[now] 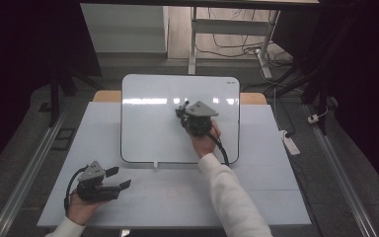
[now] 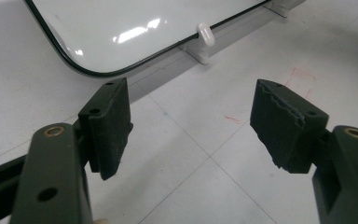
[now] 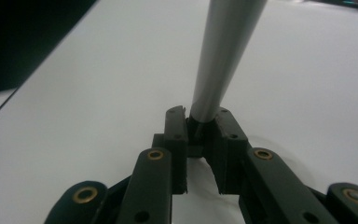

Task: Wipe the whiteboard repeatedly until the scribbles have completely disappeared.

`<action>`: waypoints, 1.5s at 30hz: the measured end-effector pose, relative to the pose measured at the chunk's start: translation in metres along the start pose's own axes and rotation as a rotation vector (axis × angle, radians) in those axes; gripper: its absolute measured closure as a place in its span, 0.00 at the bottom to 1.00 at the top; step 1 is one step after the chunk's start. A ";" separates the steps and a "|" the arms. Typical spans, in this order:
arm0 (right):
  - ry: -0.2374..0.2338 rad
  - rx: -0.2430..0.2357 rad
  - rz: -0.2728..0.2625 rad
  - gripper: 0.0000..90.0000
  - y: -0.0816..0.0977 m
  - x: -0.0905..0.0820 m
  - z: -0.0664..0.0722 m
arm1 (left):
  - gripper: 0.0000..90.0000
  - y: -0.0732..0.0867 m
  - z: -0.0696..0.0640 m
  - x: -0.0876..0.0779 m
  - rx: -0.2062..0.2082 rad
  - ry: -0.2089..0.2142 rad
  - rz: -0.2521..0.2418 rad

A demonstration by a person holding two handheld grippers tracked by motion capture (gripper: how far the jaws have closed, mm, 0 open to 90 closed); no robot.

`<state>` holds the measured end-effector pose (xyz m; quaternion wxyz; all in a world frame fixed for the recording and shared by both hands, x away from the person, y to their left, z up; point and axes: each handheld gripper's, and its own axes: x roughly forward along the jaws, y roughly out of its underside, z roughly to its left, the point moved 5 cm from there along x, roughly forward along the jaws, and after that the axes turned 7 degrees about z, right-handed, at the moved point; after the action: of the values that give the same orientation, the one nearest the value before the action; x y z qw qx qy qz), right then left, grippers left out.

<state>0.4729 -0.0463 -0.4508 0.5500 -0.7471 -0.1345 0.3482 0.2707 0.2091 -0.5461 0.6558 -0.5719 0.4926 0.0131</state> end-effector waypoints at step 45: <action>-0.033 -0.083 0.010 0.86 0.017 -0.004 0.021 | 0.32 -0.001 0.002 0.001 0.000 0.002 0.000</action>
<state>0.4528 -0.0397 -0.4680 0.5147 -0.7640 -0.1542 0.3573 0.2725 0.2098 -0.5461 0.6553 -0.5719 0.4933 0.0126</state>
